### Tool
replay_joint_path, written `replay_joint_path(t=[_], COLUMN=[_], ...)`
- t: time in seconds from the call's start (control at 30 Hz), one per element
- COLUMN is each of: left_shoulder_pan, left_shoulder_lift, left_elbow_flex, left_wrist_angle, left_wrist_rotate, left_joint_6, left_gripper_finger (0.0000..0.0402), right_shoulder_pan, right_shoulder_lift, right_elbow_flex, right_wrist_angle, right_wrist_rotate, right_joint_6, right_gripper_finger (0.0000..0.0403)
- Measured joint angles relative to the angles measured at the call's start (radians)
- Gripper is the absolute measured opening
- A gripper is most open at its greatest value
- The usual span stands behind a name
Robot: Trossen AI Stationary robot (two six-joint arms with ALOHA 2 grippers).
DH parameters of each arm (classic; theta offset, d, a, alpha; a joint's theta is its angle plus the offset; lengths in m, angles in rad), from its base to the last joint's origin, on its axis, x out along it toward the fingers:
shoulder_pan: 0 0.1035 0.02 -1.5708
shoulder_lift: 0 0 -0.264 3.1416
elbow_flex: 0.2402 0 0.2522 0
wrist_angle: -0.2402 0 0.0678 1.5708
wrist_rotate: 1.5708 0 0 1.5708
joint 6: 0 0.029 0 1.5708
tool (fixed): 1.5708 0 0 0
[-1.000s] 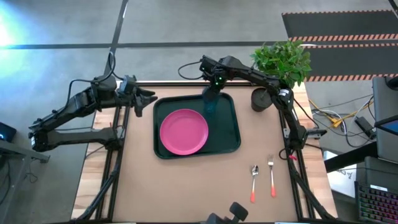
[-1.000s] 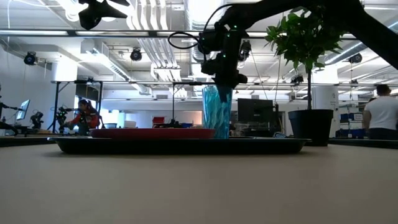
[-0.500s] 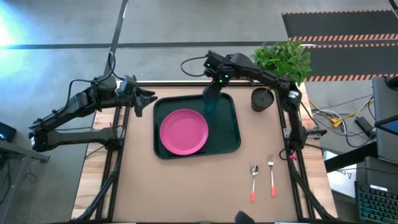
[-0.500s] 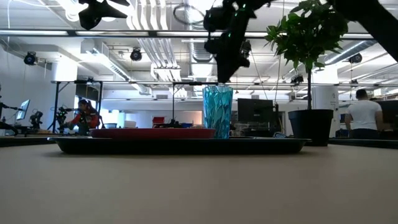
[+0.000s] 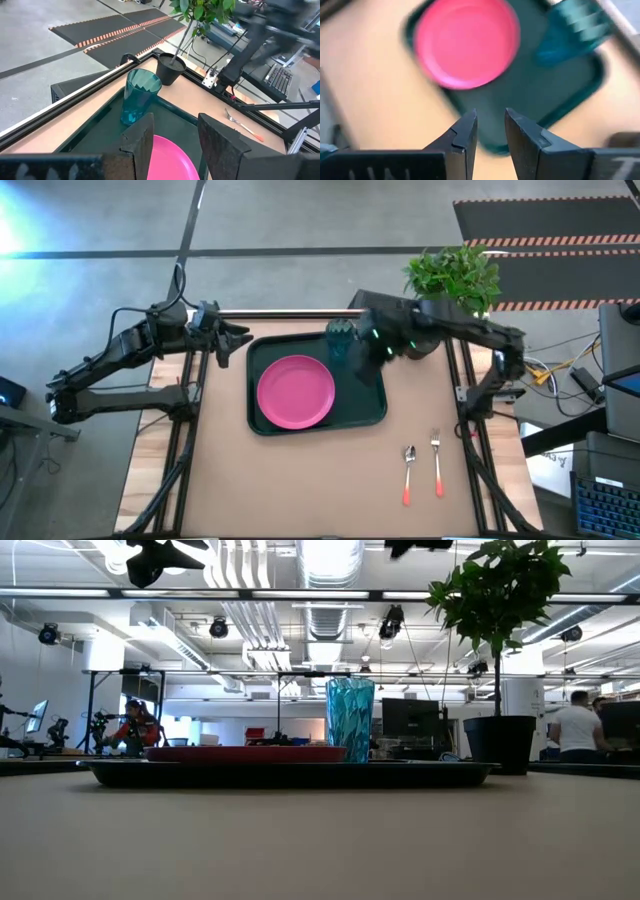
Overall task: Pick and place plate/cup/fork/spoon on tray
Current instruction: Adjust the pink plate on the center of the black serving tray
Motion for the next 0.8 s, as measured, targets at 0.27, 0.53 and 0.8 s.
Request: replay_joint_path(t=[0.27, 0.53, 0.8], left_shoulder_pan=[0.0, 0.0, 0.0], left_shoulder_lift=[0.0, -0.003, -0.013], left_elbow_flex=[0.0, 0.0, 0.0], left_wrist_angle=[-0.01, -0.009, -0.009], left_wrist_rotate=[0.0, 0.01, 0.067], left_joint_6=[0.011, 0.048, 0.074], left_gripper_finger=[0.0136, 0.0136, 0.0136], right_shoulder_pan=[0.331, 0.558, 0.664], right_shoulder_lift=[-0.017, 0.034, 0.062], right_elbow_flex=[-0.018, -0.165, -0.39], right_wrist_angle=[-0.099, -0.095, -0.088], right_wrist_rotate=[0.184, 0.202, -0.049], right_joint_6=[0.463, 0.904, 1.239], right_gripper_finger=[0.0086, 0.0086, 0.0086])
